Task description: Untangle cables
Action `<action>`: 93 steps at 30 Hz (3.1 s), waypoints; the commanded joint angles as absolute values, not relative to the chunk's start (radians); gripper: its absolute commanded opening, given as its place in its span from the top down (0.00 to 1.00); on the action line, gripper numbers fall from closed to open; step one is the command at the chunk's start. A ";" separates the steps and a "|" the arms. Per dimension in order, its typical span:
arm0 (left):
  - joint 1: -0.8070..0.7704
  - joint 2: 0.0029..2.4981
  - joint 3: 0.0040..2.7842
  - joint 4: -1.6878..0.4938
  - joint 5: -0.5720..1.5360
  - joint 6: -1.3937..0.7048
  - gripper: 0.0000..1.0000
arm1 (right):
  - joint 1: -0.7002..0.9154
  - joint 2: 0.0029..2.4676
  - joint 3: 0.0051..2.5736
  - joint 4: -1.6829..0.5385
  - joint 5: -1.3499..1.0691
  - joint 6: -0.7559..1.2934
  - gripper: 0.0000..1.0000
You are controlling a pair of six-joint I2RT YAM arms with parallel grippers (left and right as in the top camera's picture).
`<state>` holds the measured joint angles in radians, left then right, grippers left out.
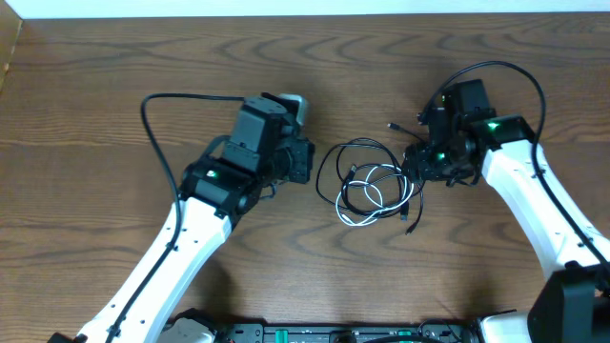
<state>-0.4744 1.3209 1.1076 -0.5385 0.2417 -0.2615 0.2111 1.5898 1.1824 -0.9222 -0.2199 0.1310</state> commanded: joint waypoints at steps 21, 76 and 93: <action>-0.523 1.350 1.117 -0.542 0.251 -0.255 0.75 | 0.264 1.755 1.129 -0.878 -0.156 0.254 0.53; -0.654 1.731 1.103 -0.433 0.524 -0.105 0.61 | 0.045 1.090 1.306 -0.943 -0.162 0.298 0.99; -0.728 1.801 1.103 -0.439 0.683 0.184 0.47 | -0.006 1.090 1.308 -0.969 -0.160 0.299 0.99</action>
<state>-0.7067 1.7744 1.1072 -0.4377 0.6823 0.1265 0.0021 1.0966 1.2823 -0.9668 -0.1638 0.2859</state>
